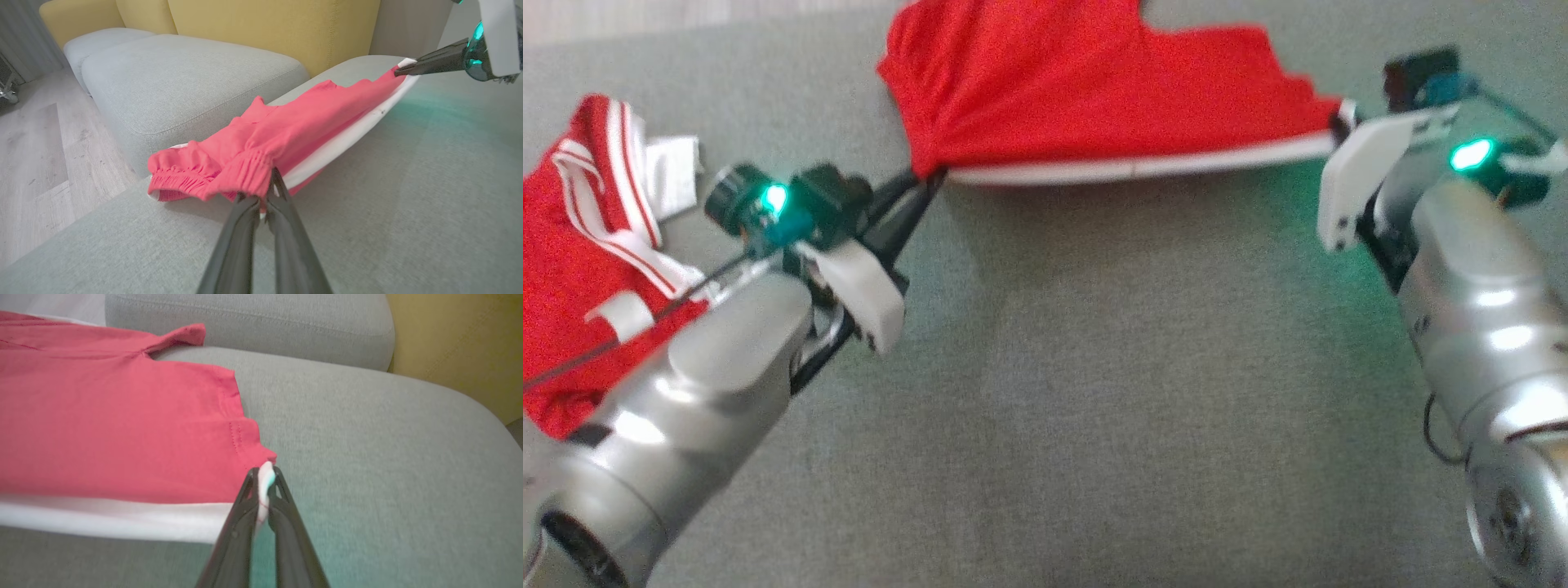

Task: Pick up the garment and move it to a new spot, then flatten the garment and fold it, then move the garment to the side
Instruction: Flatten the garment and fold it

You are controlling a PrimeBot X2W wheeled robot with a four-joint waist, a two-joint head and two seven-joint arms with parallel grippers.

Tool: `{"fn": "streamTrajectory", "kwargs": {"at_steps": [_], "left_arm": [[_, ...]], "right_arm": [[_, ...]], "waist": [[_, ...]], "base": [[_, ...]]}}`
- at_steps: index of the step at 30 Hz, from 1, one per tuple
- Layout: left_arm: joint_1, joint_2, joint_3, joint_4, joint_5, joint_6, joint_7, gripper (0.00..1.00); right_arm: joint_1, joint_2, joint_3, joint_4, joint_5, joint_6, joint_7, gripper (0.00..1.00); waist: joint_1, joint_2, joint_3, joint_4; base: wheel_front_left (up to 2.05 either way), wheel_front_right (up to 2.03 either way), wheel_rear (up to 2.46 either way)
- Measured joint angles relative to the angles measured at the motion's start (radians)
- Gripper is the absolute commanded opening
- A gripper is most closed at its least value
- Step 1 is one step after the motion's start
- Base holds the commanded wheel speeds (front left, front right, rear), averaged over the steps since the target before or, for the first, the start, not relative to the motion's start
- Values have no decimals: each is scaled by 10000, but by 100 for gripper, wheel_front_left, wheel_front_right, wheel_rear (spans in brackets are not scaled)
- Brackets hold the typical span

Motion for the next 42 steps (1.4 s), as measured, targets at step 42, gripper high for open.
{"fn": "streamTrajectory", "kwargs": {"at_steps": [42], "left_arm": [[4006, 629, 282, -4079, -52, 1689, 213, 0]], "right_arm": [[4966, -2980, 2293, -7026, 6203, 0, 3173, 0]], "waist": [[5, 0, -2494, -29]], "base": [[0, 0, 0]]}}
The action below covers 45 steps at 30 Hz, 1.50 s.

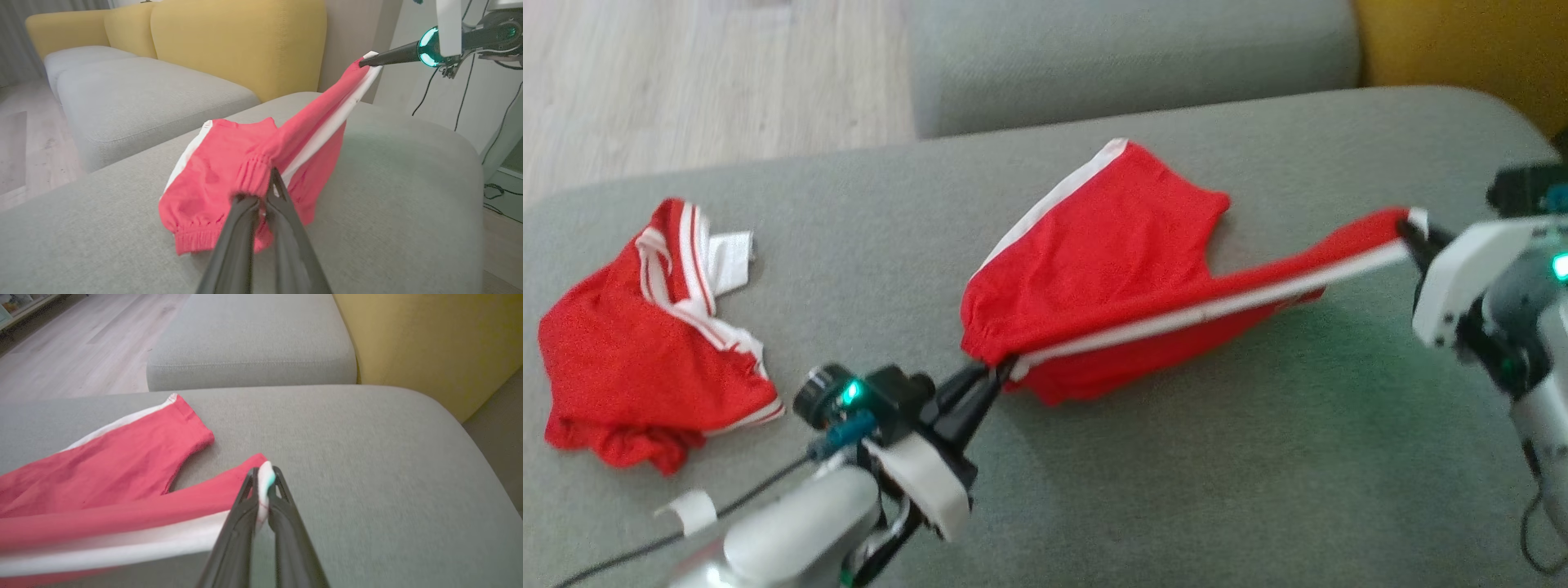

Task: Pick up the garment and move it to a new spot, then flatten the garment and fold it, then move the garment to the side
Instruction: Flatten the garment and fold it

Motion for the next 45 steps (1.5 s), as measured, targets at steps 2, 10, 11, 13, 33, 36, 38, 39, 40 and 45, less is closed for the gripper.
{"fn": "streamTrajectory", "kwargs": {"at_steps": [2, 10, 11, 13, 33, 36, 38, 39, 40, 45], "left_arm": [[-267, -27, 46, 104, 10, -8, 2, 0], [-1237, -360, 274, 660, 100, -121, 10, 0], [-1344, -424, 282, 752, 102, -176, 10, 0], [-1564, -566, 291, 955, 113, -251, 10, 0], [-2631, -1824, 334, 2661, 441, -945, -109, 0], [-2743, -2008, 330, 2851, 516, -1064, -180, 0], [-2847, -2115, 332, 2980, 556, -1083, -182, 0], [-2900, -2182, 332, 3051, 598, -1085, -190, 0], [-2961, -2249, 336, 3126, 635, -1087, -194, 0], [-3103, -2514, 334, 3482, 719, -1243, -196, 100]], "right_arm": [[-338, 123, -165, 25, -263, 0, 75, 0], [-1957, 604, -451, 709, -1275, 0, 65, 0], [-2177, 656, -447, 823, -1383, 0, 58, 0], [-2601, 702, -401, 1083, -1592, 0, 52, 0], [-5074, 993, 589, 3762, -2406, 0, -1141, 0], [-5351, 1003, 640, 4178, -2502, 0, -1336, 0], [-5533, 1001, 644, 4449, -2569, 0, -1473, 0], [-5614, 999, 646, 4575, -2571, 0, -1549, 0], [-5696, 999, 646, 4702, -2585, 0, -1630, 0], [-5913, 1026, 644, 5275, -2592, 0, -2017, 100]], "waist": [[0, 0, 201, 135], [1, 0, 1044, 764], [1, 0, 1155, 844], [1, 0, 1371, 1018], [-1, 0, 2913, 2412], [-1, 0, 3101, 2593], [-1, -1, 3222, 2710], [-1, -1, 3277, 2764], [-1, -1, 3333, 2820], [-1, -1, 3503, 3037]], "base": [[0, 0, 0], [0, 0, 0], [0, 0, 0], [0, 0, 0], [0, 0, 0], [0, 0, 0], [0, 0, 0], [0, 0, 0], [0, 0, 0], [0, 0, 0]]}}
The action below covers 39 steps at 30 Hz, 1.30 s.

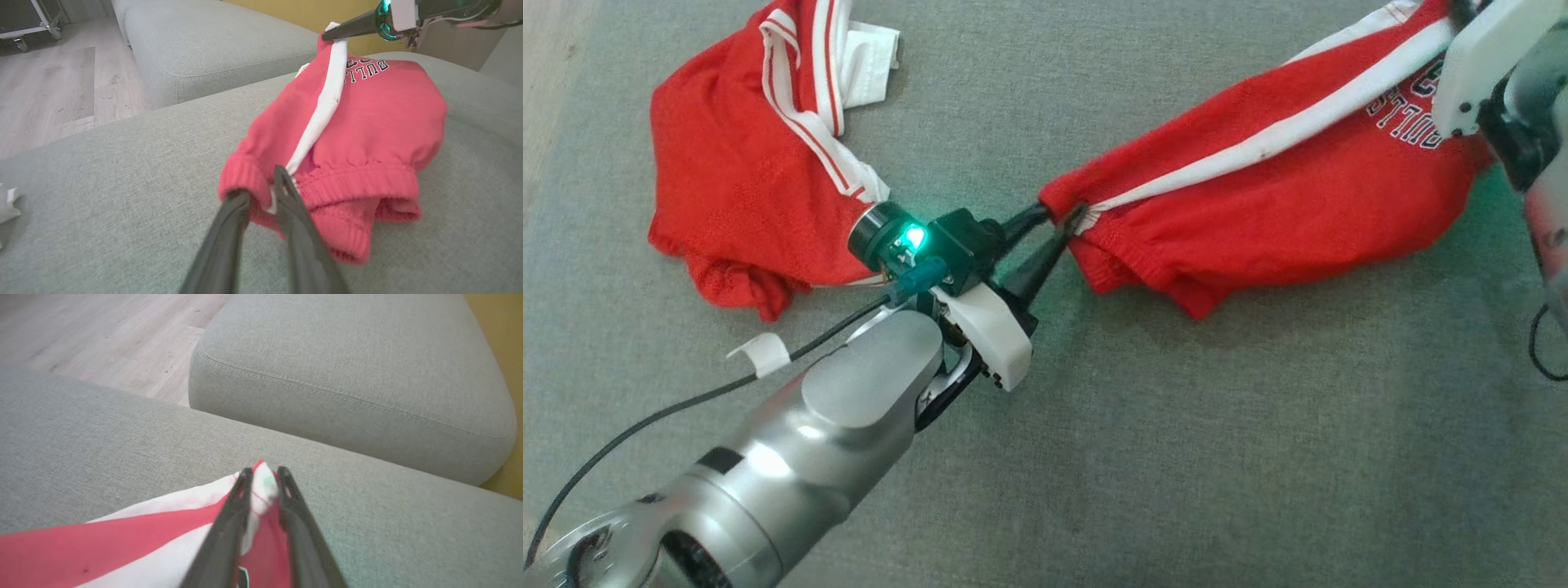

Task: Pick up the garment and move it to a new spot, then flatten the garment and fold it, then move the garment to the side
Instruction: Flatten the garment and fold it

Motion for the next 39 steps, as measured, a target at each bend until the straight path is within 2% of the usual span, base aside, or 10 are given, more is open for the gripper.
{"fn": "streamTrajectory", "kwargs": {"at_steps": [11, 19, 24, 29, 32, 35, 36, 37, 39], "left_arm": [[15, -61, 512, 320, 362, 54, -27, 100], [732, 376, 1030, 326, 433, 130, -27, 100], [1287, 671, 1918, -107, 523, 625, -27, 100], [1915, 1085, 3415, -1350, 1104, 1532, -31, 100], [2680, 1337, 4303, -2090, 1638, 2073, -44, 100], [3313, 1419, 4880, -2522, 1812, 2257, -58, 100], [3954, 1448, 5327, -2924, 2104, 2454, -58, 100], [3954, 1448, 5327, -2924, 2104, 2454, -58, 100], [4588, 1453, 5816, -3327, 2428, 2644, -58, 100]], "right_arm": [[6, 309, 109, 926, 58, 0, -802, 100], [463, 339, 299, 926, 779, 0, -1448, 100], [1126, 299, 529, 441, 1386, 0, -2242, 100], [1650, 276, 598, -301, 1908, 0, -3590, 100], [2252, 270, 314, -711, 2326, 0, -4023, 100], [2758, 274, 92, -1131, 2326, 0, -4146, 100], [3344, 299, -313, -1812, 2305, 0, -4180, 100], [3344, 299, -313, -1812, 2305, 0, -4180, 100], [4040, 393, -917, -2926, 2008, 0, -4182, 100]], "waist": [[-1, 0, -437, -133], [-1, 0, -1375, -530], [-2, 1, -2084, -824], [-3, 1, -2729, -1178], [-4, 1, -3066, -1424], [-3, 1, -3237, -1597], [-2, 1, -3388, -1764], [-2, 1, -3388, -1764], [-2, 1, -3522, -1933]], "base": [[0, 0, 0], [0, 0, 0], [0, 0, 0], [0, 0, 0], [0, 0, 0], [0, 0, 0], [0, 0, 0], [0, 0, 0], [0, 0, 0]]}}
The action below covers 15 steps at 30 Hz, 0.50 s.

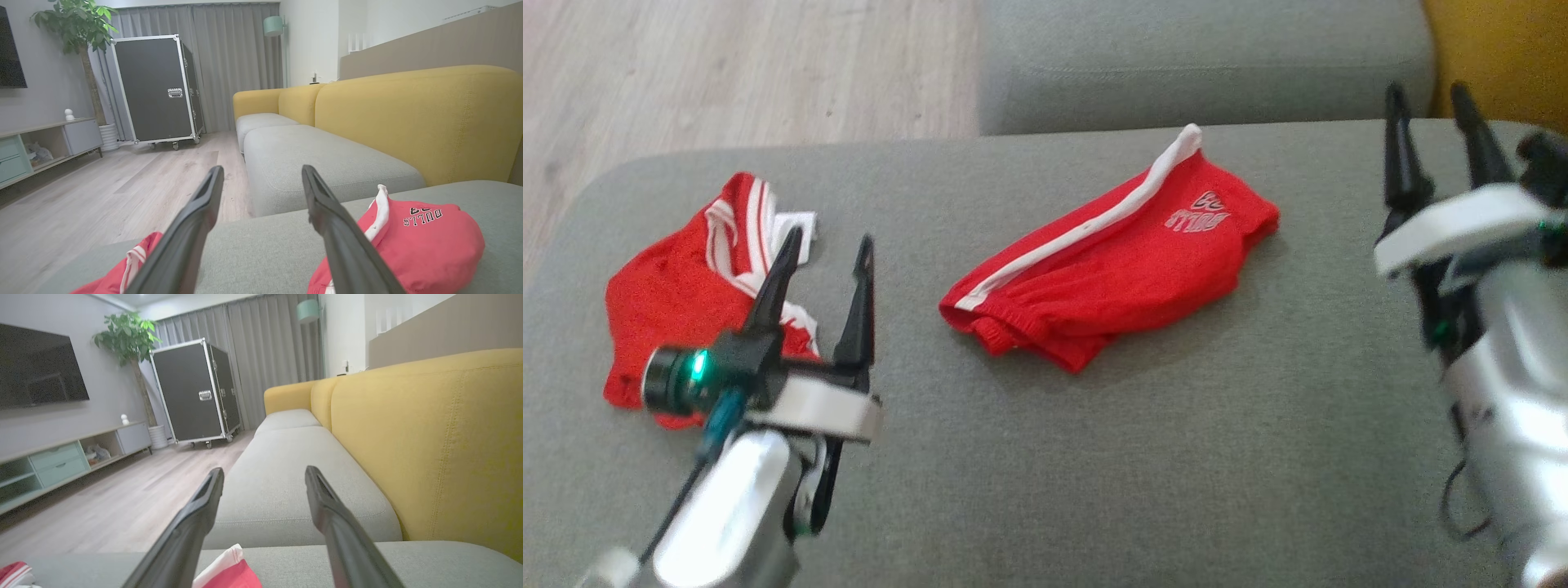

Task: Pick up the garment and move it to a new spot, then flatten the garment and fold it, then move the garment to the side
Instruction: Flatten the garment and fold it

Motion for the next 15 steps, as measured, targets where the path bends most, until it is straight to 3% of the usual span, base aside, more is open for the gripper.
{"fn": "streamTrajectory", "kwargs": {"at_steps": [2, 7, 15], "left_arm": [[905, -67, 700, -554, 353, 86, 0, 100], [2343, -633, 1651, -1218, 934, 8, -2, 100], [3640, -1601, 2568, -1582, 1988, -642, 0, 100]], "right_arm": [[1267, 594, -997, -1521, -550, 0, -25, 100], [4027, 2015, -2115, -3450, -1682, 0, -25, 100], [6253, 2261, -2033, -4502, -1728, 0, -25, 100]], "waist": [[1, 0, -193, -225], [1, 0, -417, -503], [1, 0, -494, -624]], "base": [[0, 0, 0], [0, 0, 0], [0, 0, 0]]}}
